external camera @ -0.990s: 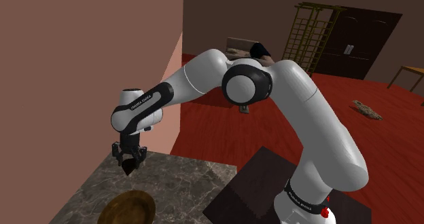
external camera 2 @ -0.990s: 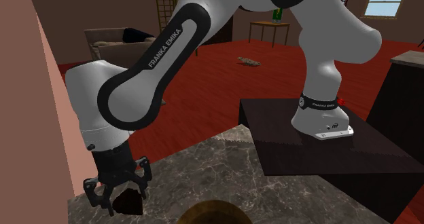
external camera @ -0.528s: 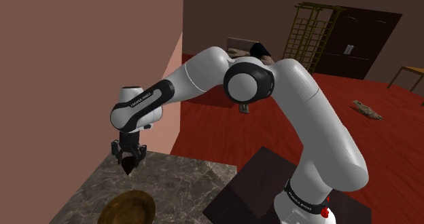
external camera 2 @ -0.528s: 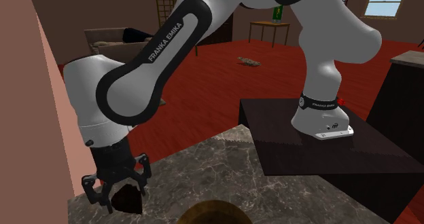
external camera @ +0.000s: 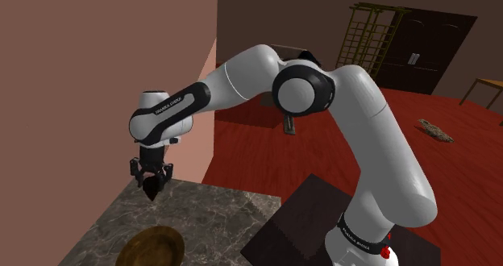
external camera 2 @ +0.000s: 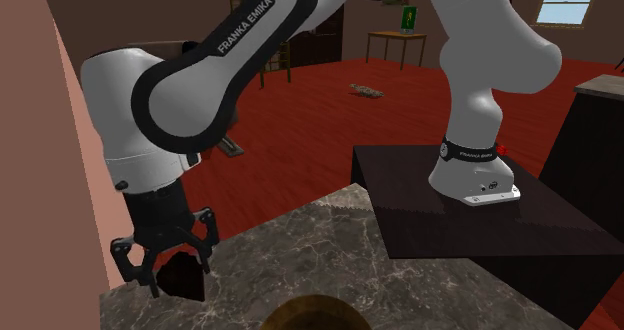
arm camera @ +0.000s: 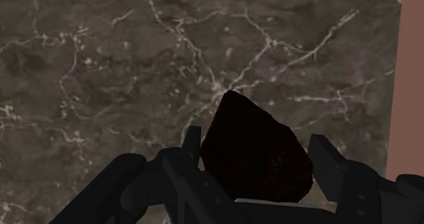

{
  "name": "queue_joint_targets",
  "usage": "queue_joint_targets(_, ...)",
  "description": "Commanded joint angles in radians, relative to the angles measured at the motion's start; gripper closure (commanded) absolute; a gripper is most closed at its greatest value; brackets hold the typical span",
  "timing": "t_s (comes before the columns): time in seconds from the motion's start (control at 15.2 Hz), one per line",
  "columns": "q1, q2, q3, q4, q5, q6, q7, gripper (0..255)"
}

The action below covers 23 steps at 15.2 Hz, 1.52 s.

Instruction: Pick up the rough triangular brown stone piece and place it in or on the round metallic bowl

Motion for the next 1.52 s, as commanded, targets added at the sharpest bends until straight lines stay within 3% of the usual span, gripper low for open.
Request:
queue_joint_targets(0.0,-0.001,-0.019,-0.001,-0.001,-0.001,-0.018,0.005,255)
queue_joint_targets(0.73,-0.002,-0.101,-0.003,0.009,-0.009,-0.108,0.029,255)
queue_joint_targets(1.45,0.126,-0.332,0.057,-0.380,0.027,0.095,0.160,255)
